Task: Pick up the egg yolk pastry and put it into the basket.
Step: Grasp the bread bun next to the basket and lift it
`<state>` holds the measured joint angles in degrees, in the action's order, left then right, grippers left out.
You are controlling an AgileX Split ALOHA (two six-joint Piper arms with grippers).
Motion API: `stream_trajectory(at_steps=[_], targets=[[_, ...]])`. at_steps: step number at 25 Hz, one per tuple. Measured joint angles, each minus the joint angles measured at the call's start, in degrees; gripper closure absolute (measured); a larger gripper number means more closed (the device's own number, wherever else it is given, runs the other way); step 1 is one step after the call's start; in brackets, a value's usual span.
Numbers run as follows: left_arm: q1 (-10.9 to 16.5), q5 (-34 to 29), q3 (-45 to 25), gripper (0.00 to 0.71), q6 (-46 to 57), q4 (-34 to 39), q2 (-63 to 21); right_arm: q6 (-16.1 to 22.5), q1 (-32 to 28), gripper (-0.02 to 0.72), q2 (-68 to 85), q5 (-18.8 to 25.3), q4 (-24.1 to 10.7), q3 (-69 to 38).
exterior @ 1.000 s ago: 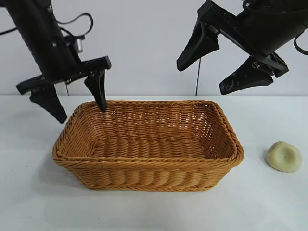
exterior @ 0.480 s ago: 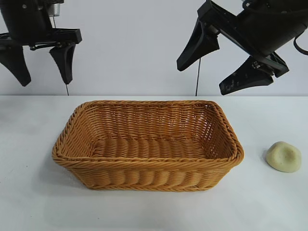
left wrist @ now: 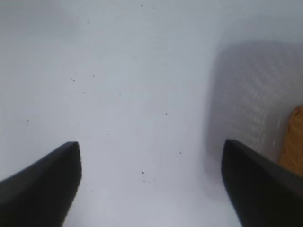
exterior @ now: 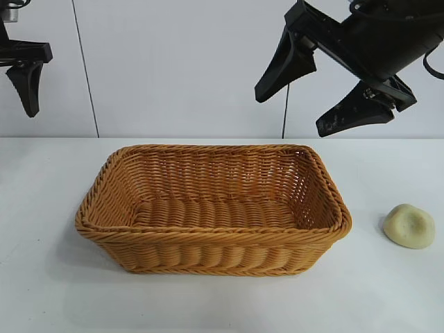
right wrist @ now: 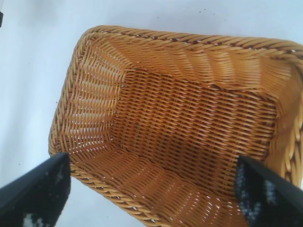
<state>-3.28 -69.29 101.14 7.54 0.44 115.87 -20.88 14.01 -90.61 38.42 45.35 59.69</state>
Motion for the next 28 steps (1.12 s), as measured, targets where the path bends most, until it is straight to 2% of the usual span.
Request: stream_trajectory(at_steps=[4,9,19,25,28], targets=[[-0.10,0.00,-4.06,0.123,-0.93,0.22,-4.40,0.00,0.00,0.034,0.00,0.00,0.00,0.00],[-0.10,0.01,-14.72,0.123,-1.64,0.29,-14.70,0.00,0.00,0.034,0.00,0.00,0.00,0.00],[-0.10,-0.09,-42.26,0.123,-2.80,0.30,-46.22,0.00,0.00,0.034,0.00,0.00,0.00,0.00],[-0.10,-0.11,-56.16,0.123,-2.97,0.49,-66.54,0.00,0.00,0.034,0.00,0.00,0.00,0.00],[-0.10,2.43,-62.34,0.123,-2.97,0.49,-76.37,0.00,0.00,0.034,0.00,0.00,0.00,0.00]])
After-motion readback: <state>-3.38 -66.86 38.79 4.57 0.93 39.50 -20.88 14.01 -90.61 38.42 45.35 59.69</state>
